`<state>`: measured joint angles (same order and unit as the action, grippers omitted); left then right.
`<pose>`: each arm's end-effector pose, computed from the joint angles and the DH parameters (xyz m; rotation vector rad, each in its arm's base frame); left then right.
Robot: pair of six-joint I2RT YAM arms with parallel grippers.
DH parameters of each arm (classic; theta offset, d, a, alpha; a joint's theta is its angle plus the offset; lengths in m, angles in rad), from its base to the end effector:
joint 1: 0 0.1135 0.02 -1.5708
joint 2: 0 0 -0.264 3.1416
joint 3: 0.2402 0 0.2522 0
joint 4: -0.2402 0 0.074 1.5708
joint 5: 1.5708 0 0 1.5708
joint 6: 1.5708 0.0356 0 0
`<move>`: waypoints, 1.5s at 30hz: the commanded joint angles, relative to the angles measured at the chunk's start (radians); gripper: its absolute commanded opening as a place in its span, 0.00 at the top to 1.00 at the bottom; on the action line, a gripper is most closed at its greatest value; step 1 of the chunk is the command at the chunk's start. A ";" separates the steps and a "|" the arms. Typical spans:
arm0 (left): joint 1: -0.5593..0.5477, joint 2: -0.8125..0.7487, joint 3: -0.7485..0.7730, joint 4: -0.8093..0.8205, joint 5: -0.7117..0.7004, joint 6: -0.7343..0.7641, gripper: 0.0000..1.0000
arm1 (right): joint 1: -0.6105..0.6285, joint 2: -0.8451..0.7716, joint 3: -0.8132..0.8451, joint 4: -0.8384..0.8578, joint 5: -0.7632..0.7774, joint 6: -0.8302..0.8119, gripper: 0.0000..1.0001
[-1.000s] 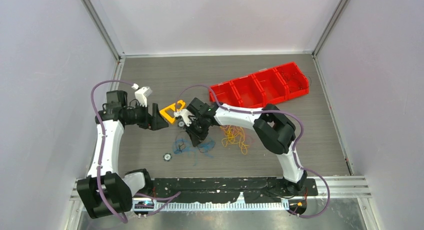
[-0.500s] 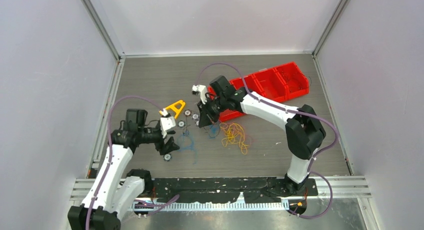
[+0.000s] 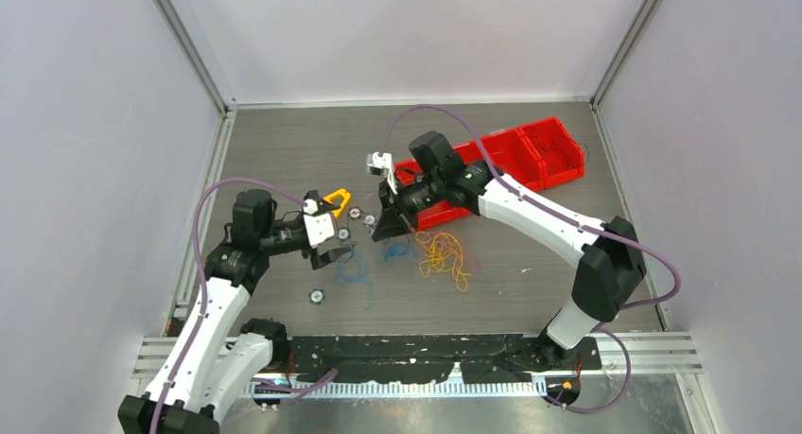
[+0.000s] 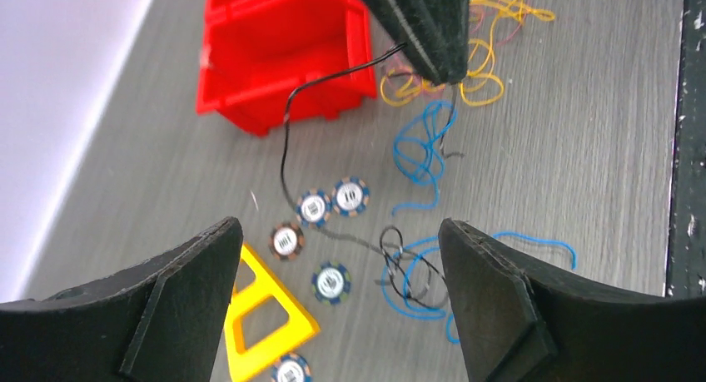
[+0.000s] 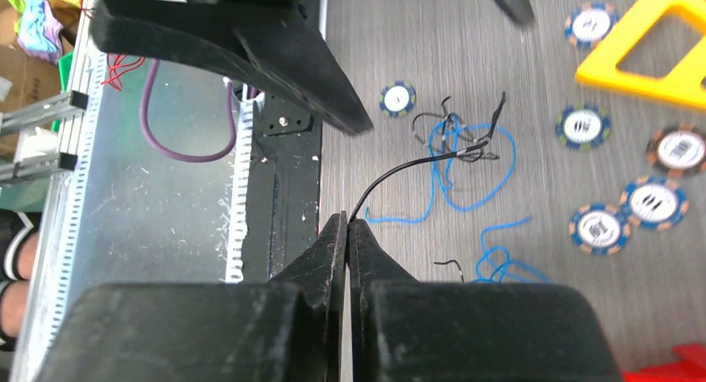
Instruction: Untangle the cables
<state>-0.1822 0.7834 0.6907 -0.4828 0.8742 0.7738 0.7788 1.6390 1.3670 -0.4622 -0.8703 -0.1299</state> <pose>0.1560 -0.0565 0.2842 1.3070 1.4705 -0.5503 0.2386 0.2737 0.3039 -1.4265 1.8452 1.3301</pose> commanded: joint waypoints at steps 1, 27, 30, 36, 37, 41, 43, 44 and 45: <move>-0.072 -0.007 0.051 0.108 -0.010 0.032 0.10 | 0.024 -0.049 0.096 -0.097 -0.082 -0.150 0.95; -0.158 0.001 0.548 0.109 -0.378 -0.750 1.00 | -0.044 -0.006 -0.200 0.220 0.135 -0.069 0.71; -0.156 0.020 0.613 0.101 -0.402 -0.809 1.00 | -0.046 0.006 -0.221 0.203 0.154 -0.089 0.82; -0.157 0.055 0.703 0.076 -0.435 -0.811 1.00 | -0.083 -0.077 -0.246 0.200 0.141 -0.067 0.55; -0.157 0.061 0.710 0.068 -0.437 -0.813 1.00 | -0.092 -0.116 -0.243 0.197 0.143 -0.063 0.49; -0.157 0.064 0.709 0.082 -0.434 -0.841 1.00 | -0.106 -0.235 -0.229 0.186 0.191 -0.049 0.18; -0.157 0.067 0.711 0.102 -0.433 -0.862 1.00 | -0.107 -0.260 -0.208 0.197 0.199 -0.018 0.16; -0.157 0.071 0.714 0.107 -0.433 -0.873 1.00 | -0.107 -0.260 -0.200 0.212 0.197 0.031 0.16; -0.157 0.074 0.718 0.114 -0.434 -0.887 1.00 | -0.107 -0.258 -0.195 0.265 0.183 0.063 0.15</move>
<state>-0.3420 0.8455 1.3769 -0.4225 0.4534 -0.0505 0.6678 1.4326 1.1210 -0.3107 -0.6888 -0.1692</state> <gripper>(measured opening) 0.007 0.839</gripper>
